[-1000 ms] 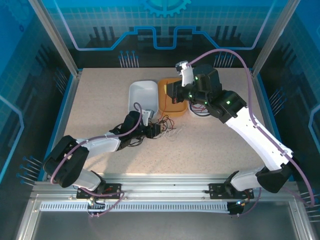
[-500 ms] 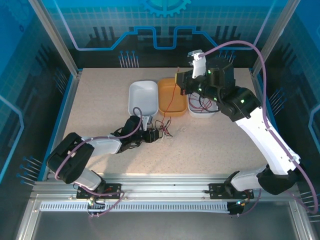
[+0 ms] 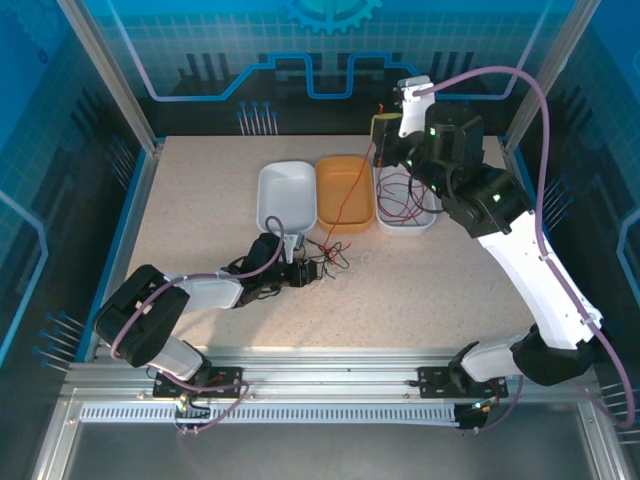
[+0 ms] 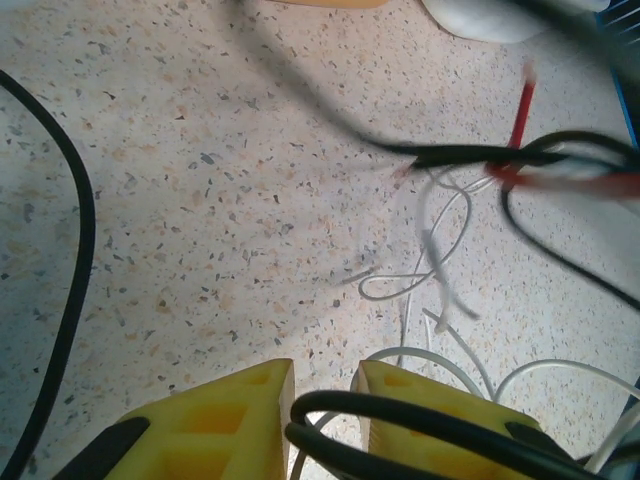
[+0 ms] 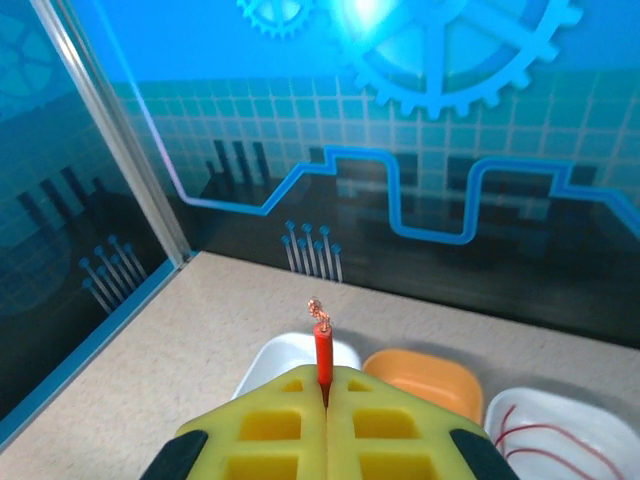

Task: Untangle the cables

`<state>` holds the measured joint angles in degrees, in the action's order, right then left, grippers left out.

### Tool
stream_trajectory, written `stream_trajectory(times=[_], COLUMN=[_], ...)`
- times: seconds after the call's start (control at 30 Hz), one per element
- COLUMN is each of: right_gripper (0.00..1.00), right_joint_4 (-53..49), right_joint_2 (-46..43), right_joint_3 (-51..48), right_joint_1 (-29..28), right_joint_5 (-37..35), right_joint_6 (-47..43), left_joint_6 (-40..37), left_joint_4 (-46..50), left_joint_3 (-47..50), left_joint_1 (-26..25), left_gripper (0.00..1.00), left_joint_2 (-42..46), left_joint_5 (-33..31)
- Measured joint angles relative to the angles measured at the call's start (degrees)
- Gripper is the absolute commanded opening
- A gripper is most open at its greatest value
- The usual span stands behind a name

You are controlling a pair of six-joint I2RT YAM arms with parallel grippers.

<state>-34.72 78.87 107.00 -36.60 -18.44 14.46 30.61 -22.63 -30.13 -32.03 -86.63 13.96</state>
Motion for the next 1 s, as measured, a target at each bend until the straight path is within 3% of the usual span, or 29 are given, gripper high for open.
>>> stream_trajectory(times=[0.27, 0.8, 1.0], right_gripper=[0.00, 0.00, 0.00], right_joint_4=[2.43, 10.88, 13.79], right_joint_2=[-1.33, -2.75, -0.13], right_joint_3=[1.27, 2.84, 5.25], right_joint_1=[0.04, 0.42, 3.41], right_joint_5=[-6.14, -15.91, -18.05], right_joint_6=[-4.31, -14.95, -17.68], left_joint_6=[0.98, 0.94, 0.79], left_joint_4=[1.38, 5.97, 7.48], left_joint_3=[2.27, 2.27, 2.27], left_joint_1=[0.00, 0.00, 0.00], left_gripper=[0.17, 0.20, 0.20], left_joint_2=[0.00, 2.84, 3.13], left_joint_5=[-0.90, -2.82, -3.69])
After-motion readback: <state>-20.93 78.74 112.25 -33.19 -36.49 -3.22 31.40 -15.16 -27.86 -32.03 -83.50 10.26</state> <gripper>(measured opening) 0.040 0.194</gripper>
